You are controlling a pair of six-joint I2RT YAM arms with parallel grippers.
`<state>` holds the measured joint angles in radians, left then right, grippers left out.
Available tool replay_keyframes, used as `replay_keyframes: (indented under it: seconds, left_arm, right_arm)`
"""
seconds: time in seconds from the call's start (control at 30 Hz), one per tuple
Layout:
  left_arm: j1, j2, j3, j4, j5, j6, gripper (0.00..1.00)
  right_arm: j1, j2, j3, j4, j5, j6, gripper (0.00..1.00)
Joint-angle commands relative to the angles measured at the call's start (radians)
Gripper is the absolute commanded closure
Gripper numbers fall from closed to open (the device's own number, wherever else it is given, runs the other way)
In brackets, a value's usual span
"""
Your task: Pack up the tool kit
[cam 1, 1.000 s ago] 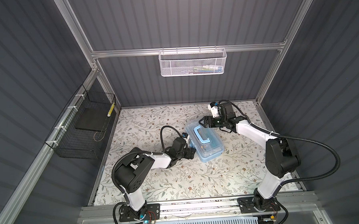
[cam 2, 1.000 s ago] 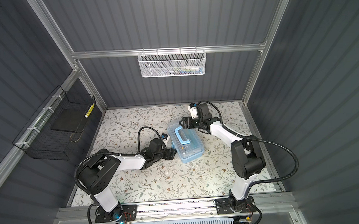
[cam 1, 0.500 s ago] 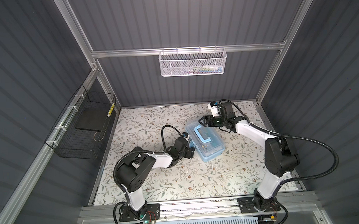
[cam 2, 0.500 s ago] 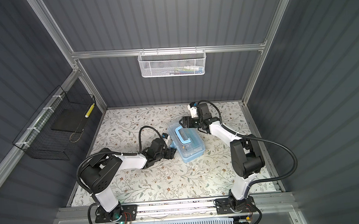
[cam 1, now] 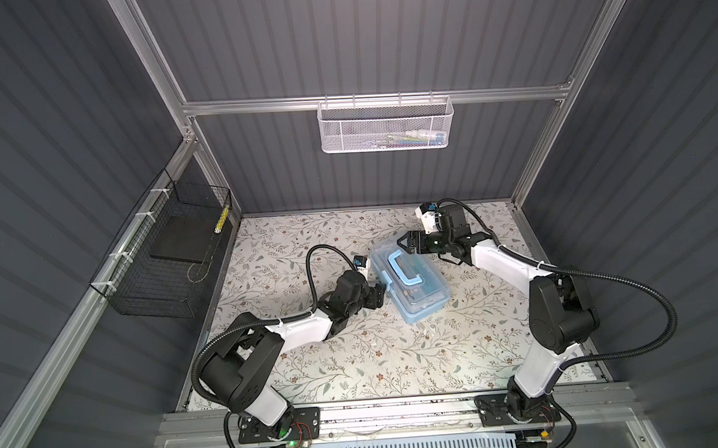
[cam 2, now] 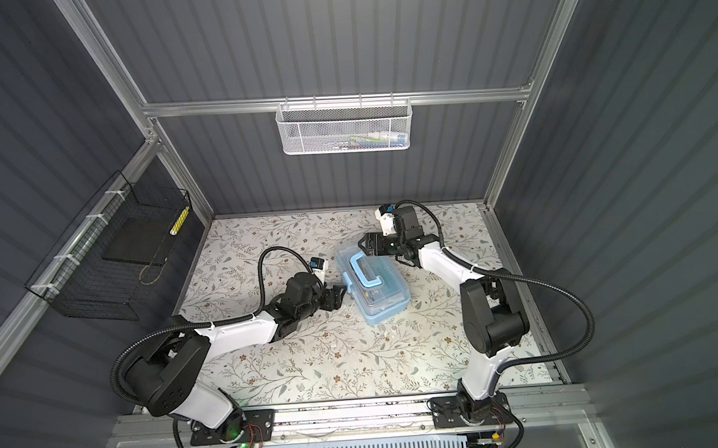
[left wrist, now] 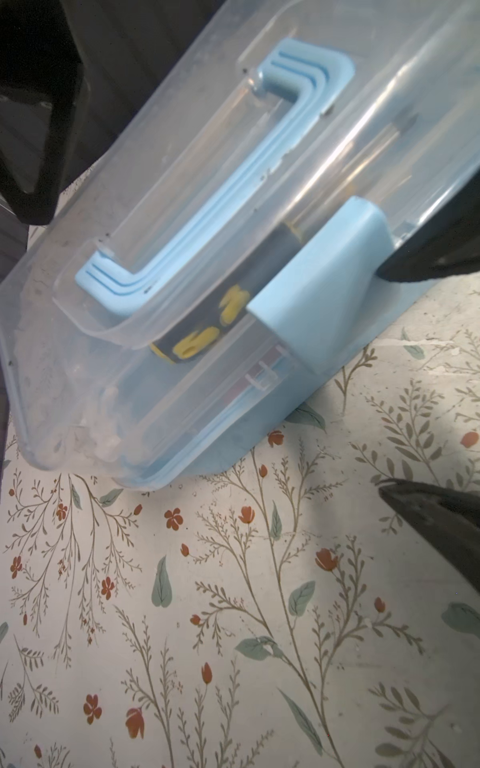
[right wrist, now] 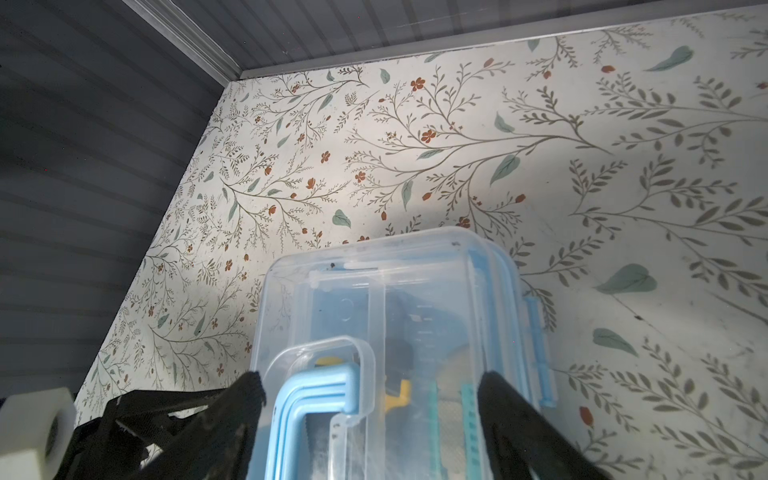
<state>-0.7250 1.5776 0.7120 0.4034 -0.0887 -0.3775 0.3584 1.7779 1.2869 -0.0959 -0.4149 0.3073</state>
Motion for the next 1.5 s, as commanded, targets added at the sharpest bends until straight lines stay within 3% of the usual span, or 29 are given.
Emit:
replay_keyframes:
  seconds: [0.0,0.3,0.5,1.0,1.2,1.47]
  left_arm:
    - [0.002,0.032,-0.011,0.090,0.077,-0.053,0.24]
    - [0.048,0.097,-0.120,0.409,0.228,-0.257,0.27]
    - [0.051,0.140,-0.142,0.542,0.284,-0.330,0.29]
    - [0.056,0.158,-0.161,0.665,0.324,-0.389,0.30]
    - [0.056,0.206,-0.149,0.718,0.356,-0.420,0.37]
    - [0.057,0.143,-0.166,0.602,0.310,-0.365,0.43]
  right_arm:
    - [0.026,0.033,-0.033,-0.084,-0.081,0.023,0.17]
    - [0.026,0.022,-0.049,-0.079,-0.079,0.023,0.17]
    - [0.026,0.020,-0.050,-0.079,-0.079,0.022,0.17]
    - [0.030,0.024,-0.046,-0.084,-0.081,0.021,0.17]
    - [0.032,0.025,-0.046,-0.085,-0.082,0.019,0.17]
    - [0.035,0.028,-0.046,-0.085,-0.082,0.019,0.17]
